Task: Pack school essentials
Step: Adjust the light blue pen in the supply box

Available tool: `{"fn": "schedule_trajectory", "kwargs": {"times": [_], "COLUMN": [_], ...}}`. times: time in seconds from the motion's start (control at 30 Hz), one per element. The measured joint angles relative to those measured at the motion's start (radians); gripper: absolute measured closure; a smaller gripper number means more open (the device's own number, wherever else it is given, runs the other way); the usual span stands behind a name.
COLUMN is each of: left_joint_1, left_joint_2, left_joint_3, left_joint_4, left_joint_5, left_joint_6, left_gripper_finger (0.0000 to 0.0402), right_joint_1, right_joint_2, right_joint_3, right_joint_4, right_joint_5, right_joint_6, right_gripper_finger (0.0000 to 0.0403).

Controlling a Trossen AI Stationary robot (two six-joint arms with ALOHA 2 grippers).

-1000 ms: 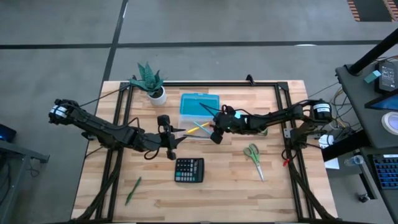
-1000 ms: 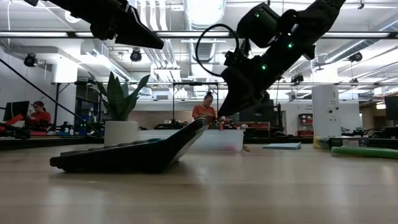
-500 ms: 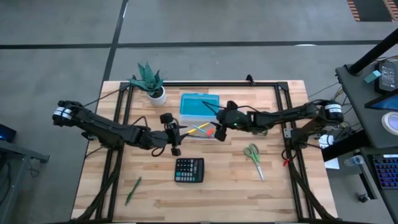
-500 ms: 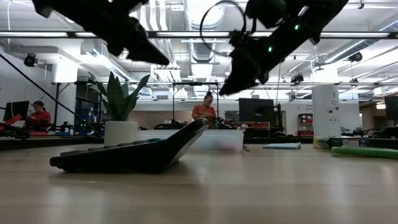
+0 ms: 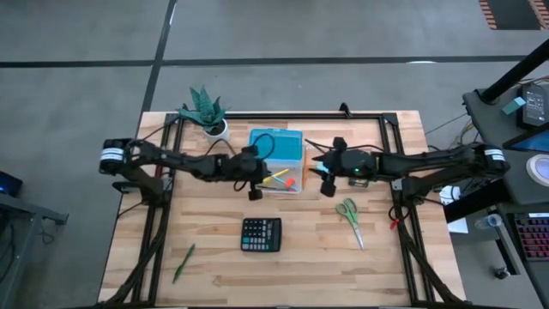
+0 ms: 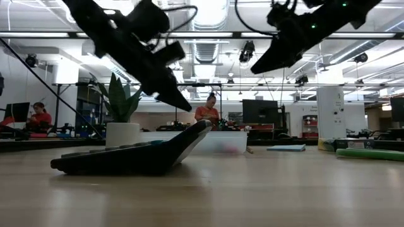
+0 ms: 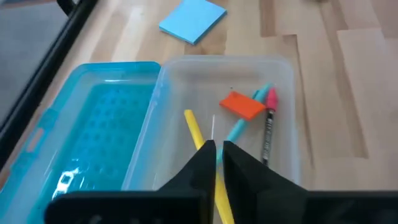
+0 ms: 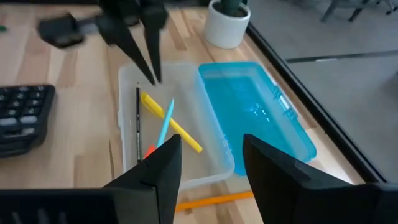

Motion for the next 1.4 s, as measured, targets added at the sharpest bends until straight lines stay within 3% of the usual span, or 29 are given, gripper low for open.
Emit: {"fn": "schedule_trajectory", "kwargs": {"times": [0.13, 0.3, 0.47, 0.77, 1.07, 1.4], "left_joint_1": [0.062, 0.119, 0.126, 0.124, 0.110, 0.098], "left_joint_2": [0.081, 0.178, 0.261, 0.277, 0.243, 0.241], "left_joint_3": [0.086, 0.222, 0.292, 0.301, 0.301, 0.298], "left_joint_4": [-0.055, -0.269, -0.346, -0.402, -0.474, -0.502], "left_joint_5": [0.077, 0.080, 0.081, 0.086, 0.240, 0.270], "left_joint_6": [0.012, 0.034, 0.064, 0.051, 0.035, 0.003], "left_gripper_finger": [0.0399, 0.0401, 0.0401, 0.0401, 0.0402, 0.0401], "right_joint_1": [0.000, 0.000, 0.000, -0.002, -0.002, -0.002], "right_joint_2": [-0.068, -0.113, -0.119, -0.109, -0.106, -0.106], "right_joint_3": [-0.044, -0.062, -0.072, -0.078, -0.079, -0.079], "right_joint_4": [0.015, 0.023, 0.019, 0.018, 0.019, 0.021], "right_joint_5": [0.000, 0.000, 0.000, 0.002, 0.003, 0.003], "right_joint_6": [0.001, 0.004, 0.001, -0.012, -0.015, -0.015], "right_gripper_finger": [0.0254, 0.0263, 0.0268, 0.0269, 0.0268, 0.0271]}}
